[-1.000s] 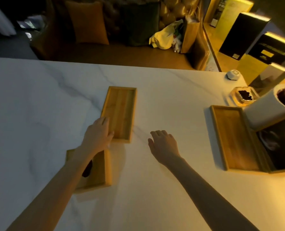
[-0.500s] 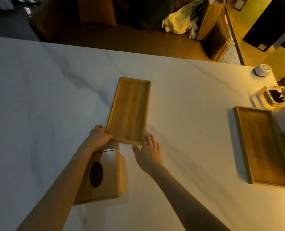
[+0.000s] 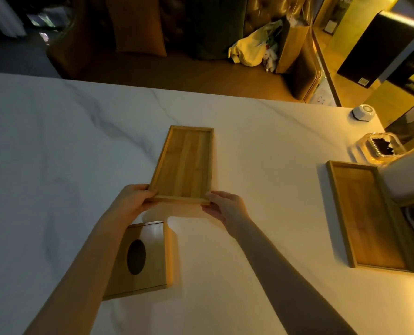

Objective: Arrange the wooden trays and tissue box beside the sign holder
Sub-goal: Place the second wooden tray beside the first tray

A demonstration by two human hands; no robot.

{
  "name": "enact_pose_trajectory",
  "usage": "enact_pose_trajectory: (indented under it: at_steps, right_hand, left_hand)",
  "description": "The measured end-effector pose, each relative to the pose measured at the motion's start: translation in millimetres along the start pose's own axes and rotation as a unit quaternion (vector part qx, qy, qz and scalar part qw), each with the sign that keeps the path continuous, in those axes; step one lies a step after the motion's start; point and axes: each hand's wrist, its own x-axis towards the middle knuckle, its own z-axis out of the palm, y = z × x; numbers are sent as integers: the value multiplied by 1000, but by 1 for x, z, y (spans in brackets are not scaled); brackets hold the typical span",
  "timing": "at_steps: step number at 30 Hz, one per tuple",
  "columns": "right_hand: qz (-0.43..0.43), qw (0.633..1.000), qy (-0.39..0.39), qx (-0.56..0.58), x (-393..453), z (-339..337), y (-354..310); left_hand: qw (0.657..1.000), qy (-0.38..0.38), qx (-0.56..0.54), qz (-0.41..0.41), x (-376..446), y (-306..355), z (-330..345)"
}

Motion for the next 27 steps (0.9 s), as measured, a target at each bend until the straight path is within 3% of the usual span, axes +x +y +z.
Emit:
enact_pose_trajectory:
  at_steps: [6,18,27]
  right_hand:
    - [-55,997,-14,-61,-16,-23,-27]
    - [-131,988,9,-75,-78,-119,-24]
    - [-144,983,69,-91,-103,-201,-10]
  left_hand:
    - [993,-37,-112,20,-22,13,18]
    - [983,-75,-133,102,-83,-3,106]
    - [983,-95,-118,104,-102,-39,182]
